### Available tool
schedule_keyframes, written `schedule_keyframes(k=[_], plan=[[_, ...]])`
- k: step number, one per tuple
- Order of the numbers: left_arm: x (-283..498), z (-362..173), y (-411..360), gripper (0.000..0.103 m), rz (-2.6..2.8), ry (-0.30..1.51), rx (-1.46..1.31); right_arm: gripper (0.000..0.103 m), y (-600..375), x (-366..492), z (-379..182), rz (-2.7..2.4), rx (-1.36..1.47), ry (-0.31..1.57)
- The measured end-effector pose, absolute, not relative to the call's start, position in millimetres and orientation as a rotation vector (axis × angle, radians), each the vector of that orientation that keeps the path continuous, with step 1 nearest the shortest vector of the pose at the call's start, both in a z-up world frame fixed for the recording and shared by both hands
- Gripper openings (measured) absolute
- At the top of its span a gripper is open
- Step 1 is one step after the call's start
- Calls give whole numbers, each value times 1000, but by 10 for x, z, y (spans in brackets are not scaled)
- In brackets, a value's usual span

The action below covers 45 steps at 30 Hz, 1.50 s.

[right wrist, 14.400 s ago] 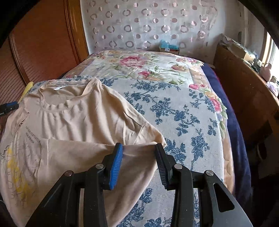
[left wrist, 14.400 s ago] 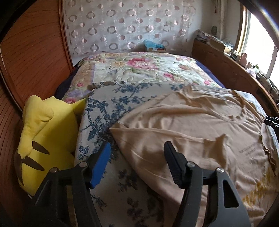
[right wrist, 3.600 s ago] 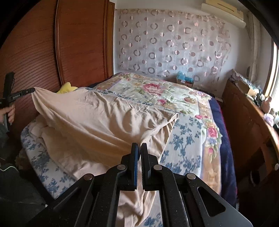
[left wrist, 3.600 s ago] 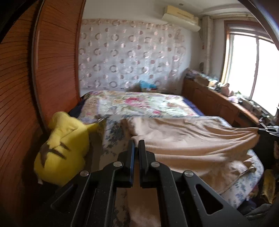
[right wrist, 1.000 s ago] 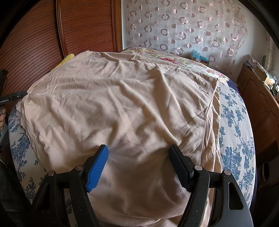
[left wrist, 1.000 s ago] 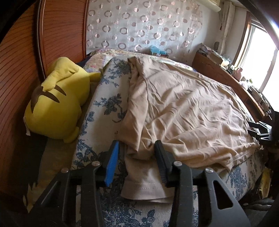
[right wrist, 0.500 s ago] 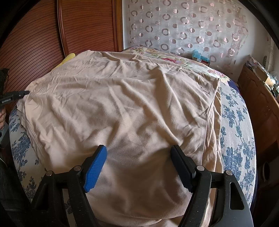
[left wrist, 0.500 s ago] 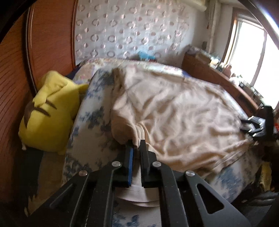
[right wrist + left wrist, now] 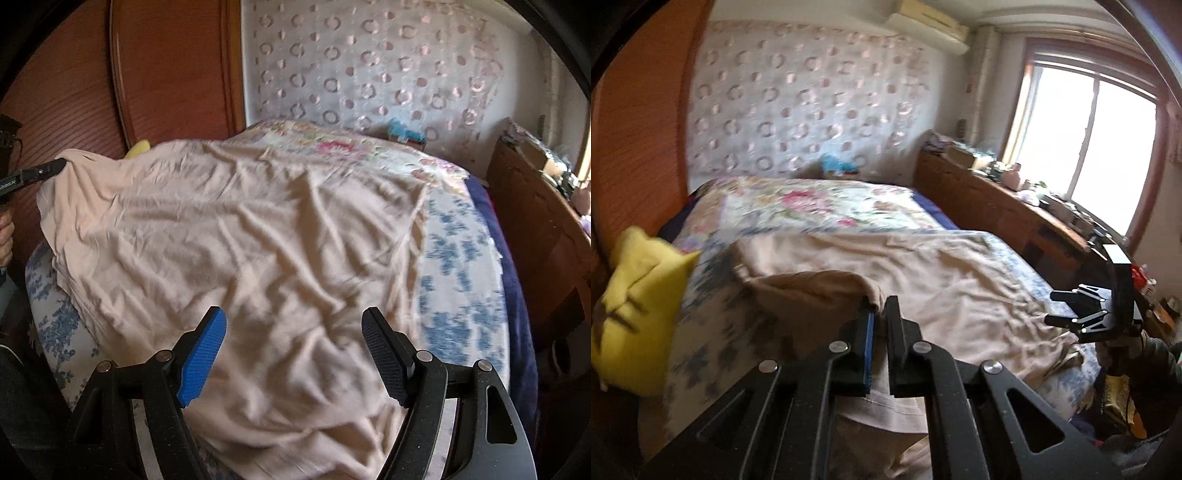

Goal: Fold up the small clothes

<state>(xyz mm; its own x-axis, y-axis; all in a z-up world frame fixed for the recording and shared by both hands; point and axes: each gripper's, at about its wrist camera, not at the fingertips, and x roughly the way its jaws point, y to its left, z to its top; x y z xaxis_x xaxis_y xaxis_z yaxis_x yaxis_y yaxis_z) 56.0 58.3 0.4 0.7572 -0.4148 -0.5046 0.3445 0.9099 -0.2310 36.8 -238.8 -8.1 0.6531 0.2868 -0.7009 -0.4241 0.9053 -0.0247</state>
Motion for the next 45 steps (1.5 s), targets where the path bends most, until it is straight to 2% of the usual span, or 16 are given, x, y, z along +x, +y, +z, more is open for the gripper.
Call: schedule_keyframes(k=[13,24,27,28,29,36,38,41,45], plan=[[983,299,-691,6,-700,603,-60,78,-2944,78,99,278,-119,718],[880,672,-1500,6,-841,603,29,78,-3143,23,184,245,-87,689],[914,584,-1550,20,-807,647,63,78,-3150,32,171,252,-80,688],[926,540,-1533,35,-805,659,65,78,-3150,41,160,254,-79,688],[945,490,-1494,45,-790,672,60,78,-3154,40,153,258,-79,689],[1056,181,-1090,55,-665,721,60,78,-3069,133,90,279,-89,704],[1068,99,-925,66,-635,735,51,78,-3013,165,79,290,-92,706],[1047,-10,-667,76,-590,740,34,78,-2917,242,48,310,-102,709],[1001,-135,-346,78,-517,748,26,78,-2734,356,34,344,-123,708]])
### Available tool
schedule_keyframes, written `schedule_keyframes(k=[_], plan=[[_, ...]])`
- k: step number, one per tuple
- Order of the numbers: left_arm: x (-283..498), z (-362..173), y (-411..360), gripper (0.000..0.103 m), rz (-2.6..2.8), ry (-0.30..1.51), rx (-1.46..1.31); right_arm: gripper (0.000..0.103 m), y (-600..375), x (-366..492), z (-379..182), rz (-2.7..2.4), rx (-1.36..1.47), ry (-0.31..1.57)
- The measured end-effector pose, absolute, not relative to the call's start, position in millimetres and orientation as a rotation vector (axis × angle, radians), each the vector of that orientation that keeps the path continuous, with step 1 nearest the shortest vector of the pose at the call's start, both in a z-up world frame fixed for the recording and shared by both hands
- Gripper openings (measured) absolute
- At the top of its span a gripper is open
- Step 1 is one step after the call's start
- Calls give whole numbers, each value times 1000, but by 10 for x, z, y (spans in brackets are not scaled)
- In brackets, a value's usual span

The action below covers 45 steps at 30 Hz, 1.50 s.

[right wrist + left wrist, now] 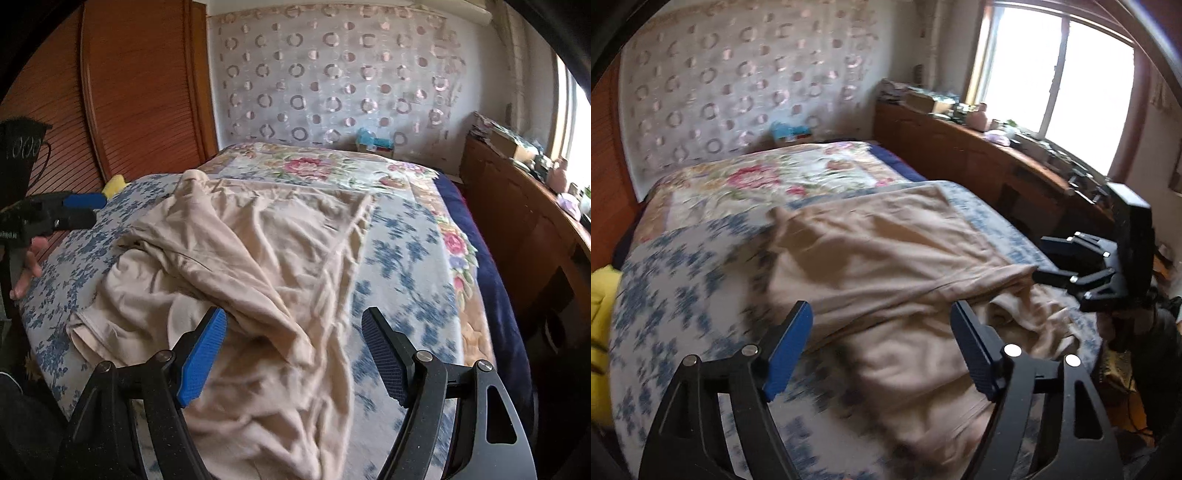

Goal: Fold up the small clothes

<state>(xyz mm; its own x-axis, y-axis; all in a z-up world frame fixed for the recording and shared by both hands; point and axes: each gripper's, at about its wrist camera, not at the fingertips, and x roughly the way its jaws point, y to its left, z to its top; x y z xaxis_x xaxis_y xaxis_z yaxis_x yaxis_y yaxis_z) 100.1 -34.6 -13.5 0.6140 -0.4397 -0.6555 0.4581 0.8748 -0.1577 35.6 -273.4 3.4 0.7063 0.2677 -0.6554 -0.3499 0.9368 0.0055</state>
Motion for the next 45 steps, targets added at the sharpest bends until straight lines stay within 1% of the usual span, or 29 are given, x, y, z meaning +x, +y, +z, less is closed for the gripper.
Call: schedule_keyframes(k=[8,14,32,42,44,45], plan=[[917,-206,229,78,-381,735,-36,78,-2298,728,2,435,-148,715],[887,-168,490,78,-310,711,-49,78,-1898,1025,-38,497,-178,733],[821,-217,861,78,-220,675,-60,76,-938,1557,-173,717,-295,797],[759,-239,953,78,-214,673,-70,74,-467,1665,-427,768,-476,863],[751,-245,959,78,-218,674,-71,69,-474,1705,-415,768,-475,857],[746,-250,962,78,-220,675,-73,57,-486,1720,-409,756,-471,855]])
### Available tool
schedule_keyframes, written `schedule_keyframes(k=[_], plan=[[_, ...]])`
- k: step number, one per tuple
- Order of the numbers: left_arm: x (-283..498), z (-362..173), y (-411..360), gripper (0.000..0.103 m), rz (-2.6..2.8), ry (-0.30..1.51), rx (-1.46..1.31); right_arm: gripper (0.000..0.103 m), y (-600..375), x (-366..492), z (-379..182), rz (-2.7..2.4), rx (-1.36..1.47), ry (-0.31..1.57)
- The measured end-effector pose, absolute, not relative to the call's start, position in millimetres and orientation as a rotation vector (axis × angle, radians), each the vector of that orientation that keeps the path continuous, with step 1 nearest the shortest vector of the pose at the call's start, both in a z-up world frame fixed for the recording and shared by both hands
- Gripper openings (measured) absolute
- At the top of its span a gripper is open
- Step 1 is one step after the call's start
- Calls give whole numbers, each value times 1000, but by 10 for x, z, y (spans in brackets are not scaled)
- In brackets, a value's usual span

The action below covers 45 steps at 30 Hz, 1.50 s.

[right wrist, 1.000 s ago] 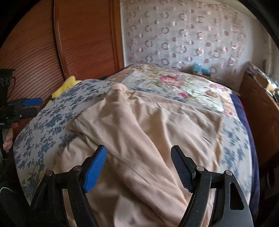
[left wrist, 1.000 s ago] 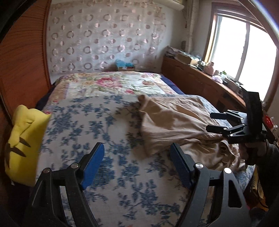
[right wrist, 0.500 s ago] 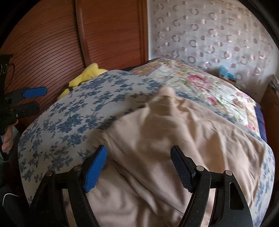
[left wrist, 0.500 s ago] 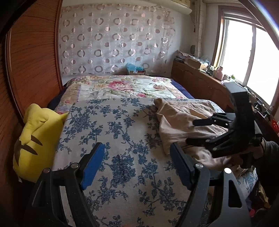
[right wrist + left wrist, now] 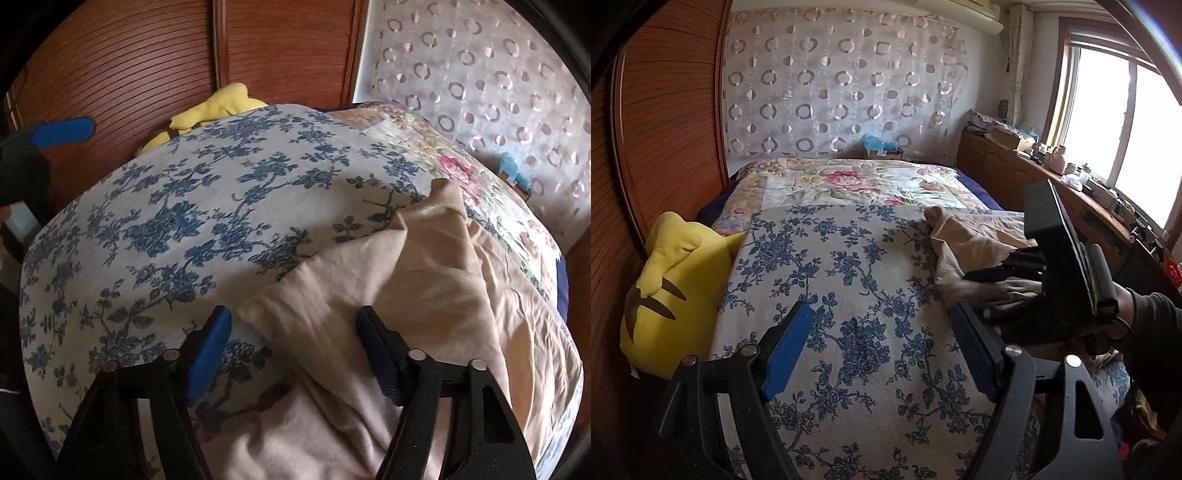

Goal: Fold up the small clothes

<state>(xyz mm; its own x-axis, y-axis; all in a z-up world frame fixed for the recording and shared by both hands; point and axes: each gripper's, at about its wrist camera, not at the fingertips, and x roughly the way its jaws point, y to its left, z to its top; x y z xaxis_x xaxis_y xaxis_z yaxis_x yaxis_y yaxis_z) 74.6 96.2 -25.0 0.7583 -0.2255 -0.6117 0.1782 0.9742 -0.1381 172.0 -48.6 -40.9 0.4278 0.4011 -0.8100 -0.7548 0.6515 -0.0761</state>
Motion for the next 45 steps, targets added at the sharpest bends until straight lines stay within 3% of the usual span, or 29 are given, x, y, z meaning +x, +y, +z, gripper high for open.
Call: schedule_keyframes(k=[2,3,4,20,26,30,34,37,45], plan=[[735,-254,941,78,-225,676,-76,36,-499,1755,-405,715,-468,839],[731,-267,937,78,-229,678,-79,15,-512,1775,-401,694,-471,831],[735,-264,913,78,-232,680,-80,7,-520,1782,-400,667,-476,825],[738,-319,412,78,-351,716,-43,7,-1933,1974,669,416,-232,612],[751,-330,347,78,-367,725,-42,6,-2424,2245,604,270,-211,668],[747,-357,300,78,-377,734,-42,8,-2551,2554,255,183,-214,777],[751,-396,223,78,-391,744,-34,35,-2520,2756,91,131,-165,833],[745,-412,144,78,-408,747,-29,41,-2512,2759,123,138,-147,828],[685,-493,-121,78,-455,757,2,42,-2655,1891,123,204,-170,776]])
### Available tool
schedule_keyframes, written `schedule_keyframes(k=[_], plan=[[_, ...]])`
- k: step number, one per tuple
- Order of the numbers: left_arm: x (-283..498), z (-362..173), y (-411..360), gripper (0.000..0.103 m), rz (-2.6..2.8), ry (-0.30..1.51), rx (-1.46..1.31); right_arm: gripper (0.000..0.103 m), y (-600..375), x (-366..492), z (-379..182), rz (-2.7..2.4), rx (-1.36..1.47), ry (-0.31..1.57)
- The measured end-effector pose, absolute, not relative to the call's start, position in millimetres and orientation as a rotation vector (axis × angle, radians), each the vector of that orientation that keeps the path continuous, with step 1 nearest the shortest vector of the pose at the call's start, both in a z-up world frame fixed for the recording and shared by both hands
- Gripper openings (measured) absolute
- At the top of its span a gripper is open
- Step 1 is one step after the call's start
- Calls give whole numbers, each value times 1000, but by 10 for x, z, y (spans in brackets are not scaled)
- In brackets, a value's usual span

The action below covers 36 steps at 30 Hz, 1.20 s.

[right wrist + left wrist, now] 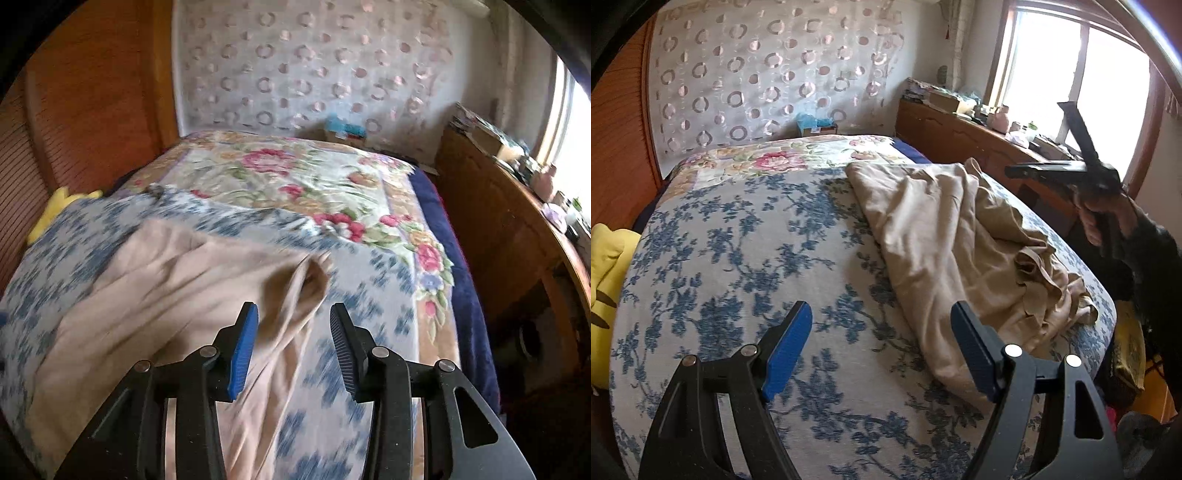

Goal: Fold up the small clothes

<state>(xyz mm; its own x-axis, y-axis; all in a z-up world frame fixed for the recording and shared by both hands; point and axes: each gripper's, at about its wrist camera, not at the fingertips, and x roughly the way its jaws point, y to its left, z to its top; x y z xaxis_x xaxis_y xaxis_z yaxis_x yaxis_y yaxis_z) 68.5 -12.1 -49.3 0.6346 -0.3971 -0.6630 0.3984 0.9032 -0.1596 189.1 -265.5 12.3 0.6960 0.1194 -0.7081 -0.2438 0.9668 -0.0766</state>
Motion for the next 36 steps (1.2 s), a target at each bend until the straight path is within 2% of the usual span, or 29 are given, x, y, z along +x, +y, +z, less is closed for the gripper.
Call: schedule_keyframes(k=[10,24,26,28,36], plan=[[654,-586,-300,78,-474,782,21,42,-2462,888,-21,368,-151,774],[630,-681,-391,78,-467,801,35,42,-2156,813,-396,414,-246,839],[625,-687,-400,78,-472,804,34,31,-2189,789,-416,407,-239,838],[618,-695,-420,78,-477,806,37,9,-2249,731,-418,397,-242,827],[586,-741,-535,78,-510,821,51,5,-2664,329,-235,361,-122,785]])
